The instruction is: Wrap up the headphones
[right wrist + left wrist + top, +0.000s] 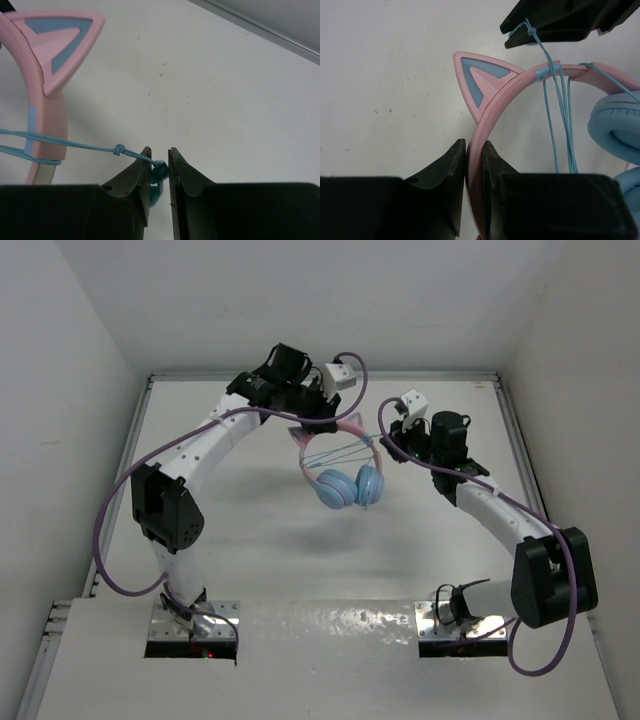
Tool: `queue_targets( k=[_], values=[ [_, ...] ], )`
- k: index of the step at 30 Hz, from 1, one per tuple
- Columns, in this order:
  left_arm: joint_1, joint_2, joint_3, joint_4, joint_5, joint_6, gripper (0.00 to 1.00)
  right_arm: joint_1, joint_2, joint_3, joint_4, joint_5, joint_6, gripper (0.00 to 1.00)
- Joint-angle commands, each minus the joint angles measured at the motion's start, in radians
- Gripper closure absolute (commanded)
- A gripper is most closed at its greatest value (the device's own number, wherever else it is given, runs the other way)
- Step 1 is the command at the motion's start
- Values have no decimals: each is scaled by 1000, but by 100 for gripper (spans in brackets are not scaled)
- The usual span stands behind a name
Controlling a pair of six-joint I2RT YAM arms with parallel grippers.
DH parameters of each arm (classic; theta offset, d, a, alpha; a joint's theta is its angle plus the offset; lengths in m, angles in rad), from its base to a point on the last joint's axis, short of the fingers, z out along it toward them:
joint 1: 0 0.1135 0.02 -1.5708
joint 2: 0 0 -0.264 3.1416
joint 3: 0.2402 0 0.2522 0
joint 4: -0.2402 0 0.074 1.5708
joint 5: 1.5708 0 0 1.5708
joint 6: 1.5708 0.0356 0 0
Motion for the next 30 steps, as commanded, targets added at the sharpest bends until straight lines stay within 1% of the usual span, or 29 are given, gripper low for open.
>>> queue_targets(
  k=[1,6,9,10,12,14,17,20,23,26,29,30],
  values=[
    [12,-51,79,15,80,-60,100,-9,-25,-10,63,-13,26,80],
    [11,-62,69,31,37,-69,100,-10,-37,-32,72,-32,41,79],
    [12,-65,73,45,-6,-74,100,-9,-67,-78,113,-23,67,90],
    [11,-65,70,51,-18,-76,100,-10,-80,-108,156,-15,75,97],
    [11,-67,63,56,-48,-68,100,-10,-121,-133,201,5,102,100],
    [10,-65,52,56,-59,-60,100,-9,-165,-154,215,75,119,100],
    [9,-67,49,62,-62,-65,100,-10,-199,-171,219,115,105,100],
    [7,-65,58,74,-55,-74,100,-9,-187,-164,176,102,93,100],
    [7,-65,70,67,-29,-80,100,-9,-164,-164,184,79,105,100],
    [6,-65,82,53,32,-82,100,-9,-134,-141,193,51,124,100],
    [4,-70,95,48,60,-97,100,-9,-81,-102,195,13,136,100],
    [4,-71,98,50,62,-105,100,-10,-59,-87,201,-3,145,98]
  ],
)
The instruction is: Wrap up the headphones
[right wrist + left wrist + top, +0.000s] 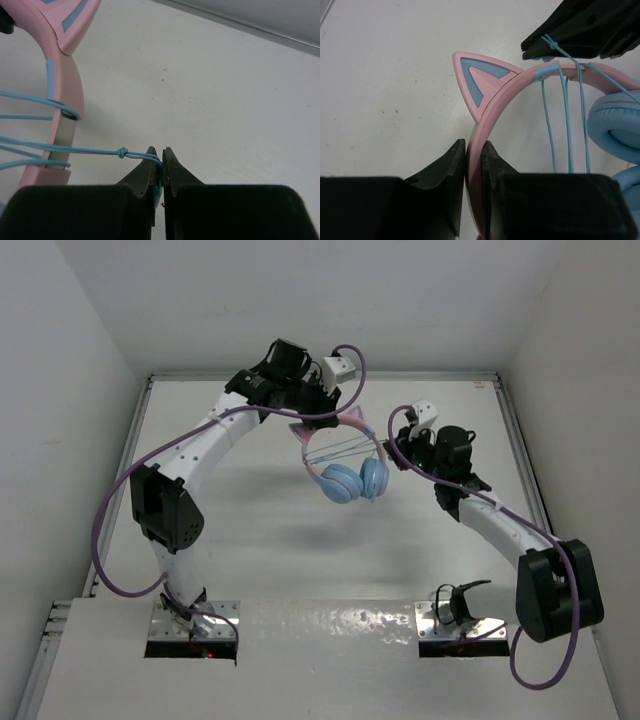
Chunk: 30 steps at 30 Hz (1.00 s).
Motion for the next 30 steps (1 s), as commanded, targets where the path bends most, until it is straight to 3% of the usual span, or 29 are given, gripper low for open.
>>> queue_targets(
  k=[1,2,3,7,14,23,29,30],
  values=[
    [6,-69,71,36,92,-62,100,-5,44,72,56,-57,33,95],
    [4,-70,71,44,94,-73,100,-5,53,77,60,-66,40,91],
    [6,-70,69,50,92,-85,100,-4,59,82,69,-96,46,80],
    [6,-69,63,82,53,-142,100,-2,75,68,60,-166,76,59],
    [9,-66,48,93,-72,-125,100,-4,-39,-30,-49,-111,29,41],
    [12,-66,25,121,-158,-148,100,-4,-190,-58,-415,-12,-52,20],
    [14,-67,9,141,-213,-164,100,-3,-333,-73,-597,33,-66,22],
    [12,-66,2,142,-230,-164,100,-3,-350,-61,-618,40,-68,44]
  ],
)
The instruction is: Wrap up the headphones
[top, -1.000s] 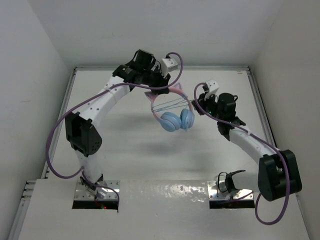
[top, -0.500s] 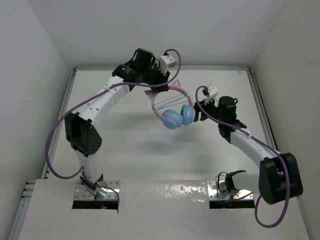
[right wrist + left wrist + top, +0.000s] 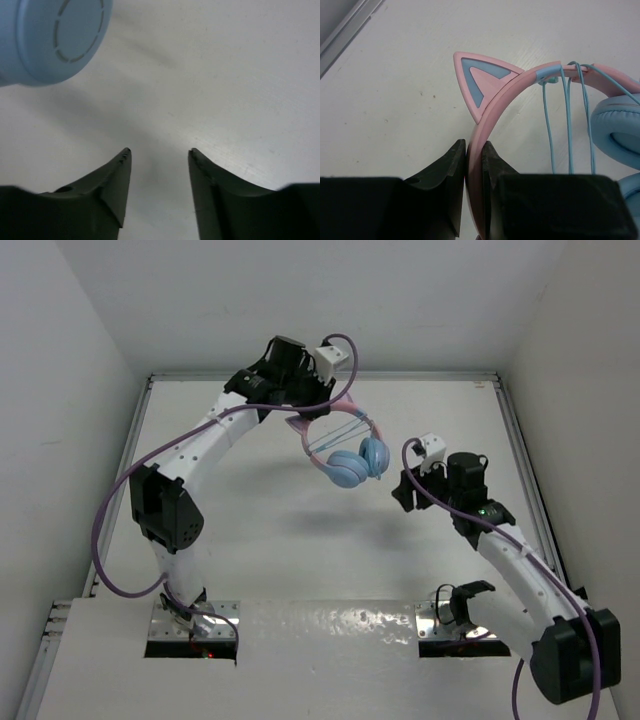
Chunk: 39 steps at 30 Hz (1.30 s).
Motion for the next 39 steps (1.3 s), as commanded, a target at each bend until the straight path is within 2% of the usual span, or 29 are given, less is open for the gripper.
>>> queue_targets(
  k=[1,3,5,7,12,13,14,16,21,25,29,35,38,39],
  values=[
    [8,-66,-4,80,-32,-45,100,3,-82,55,-138,44,-13,56],
    [8,-66,-19,84,-63,-51,100,3,-107,103,-158,72,14,73],
    [7,-67,-32,98,-80,-57,100,3,-101,180,-160,118,71,70],
    [4,-68,-44,112,-97,-63,100,3,-66,262,-157,189,109,51],
    [-4,-68,-56,124,-102,-75,100,41,63,396,-86,169,315,25],
    [-6,-69,-58,130,-105,-78,100,64,109,432,-79,221,327,19],
    [-7,-71,-62,133,-108,-78,100,122,131,451,-79,255,314,9],
    [-9,-72,-67,140,-117,-82,100,205,195,497,-86,350,288,1],
    [-10,-77,-67,143,-125,-83,100,253,333,580,-155,317,315,1],
    [-12,-78,-67,144,-123,-89,100,262,406,620,-220,410,341,1],
    [-12,-78,-65,141,-119,-95,100,264,413,583,-180,453,343,1],
    [-12,-77,-65,146,-103,-108,100,265,458,563,-160,381,349,17],
    [-13,-72,-68,150,-97,-115,100,267,485,560,-154,337,366,30],
    [-13,-72,-71,153,-99,-120,100,267,491,560,-154,327,367,30]
  ],
)
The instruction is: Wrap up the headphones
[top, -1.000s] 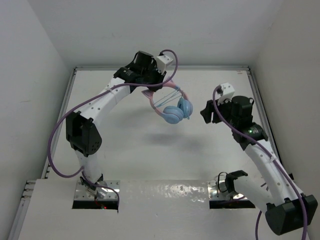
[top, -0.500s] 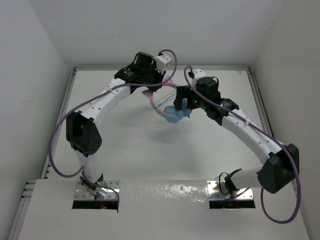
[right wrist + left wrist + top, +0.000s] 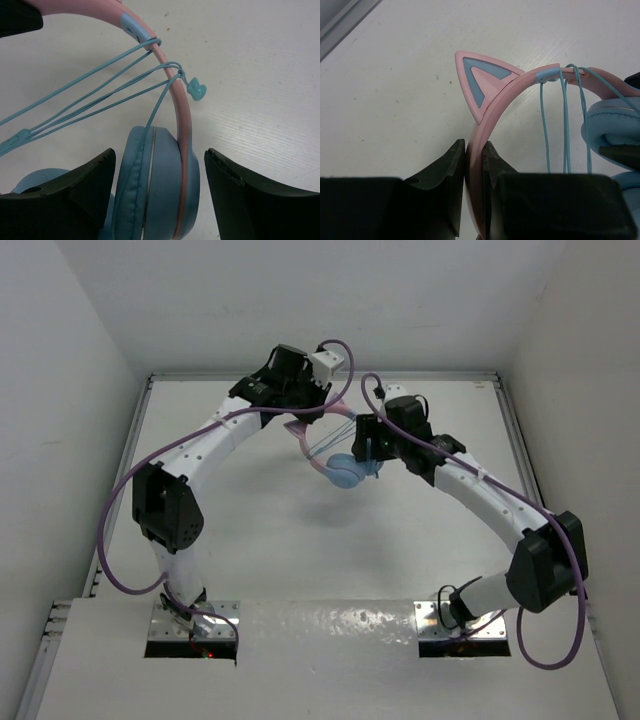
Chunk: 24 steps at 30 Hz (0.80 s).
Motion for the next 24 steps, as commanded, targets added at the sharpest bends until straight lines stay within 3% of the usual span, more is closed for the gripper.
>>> queue_targets(
  k=[1,3,5,6,7,11,17,23,24],
  values=[
    [-5,-70,12,87,41,-63,100,10,28,-8,20,-48,22,29],
    [-5,-69,13,97,45,-68,100,9,37,-8,15,-55,22,30],
    [-7,-66,18,103,46,-76,100,9,50,-7,7,-59,23,44],
    [-5,-66,18,105,46,-80,100,9,51,-7,6,-59,23,52],
    [-5,-64,18,107,48,-82,100,9,51,-7,4,-53,22,68],
    [-7,-59,7,107,58,-88,100,9,48,-2,-9,-12,12,100],
    [-7,-59,-11,90,60,-89,100,9,34,19,-19,54,-24,100],
    [-5,-64,10,62,45,-100,56,9,36,44,-28,65,-60,100],
    [-4,-64,19,54,40,-102,52,9,37,46,-31,62,-66,100]
  ],
)
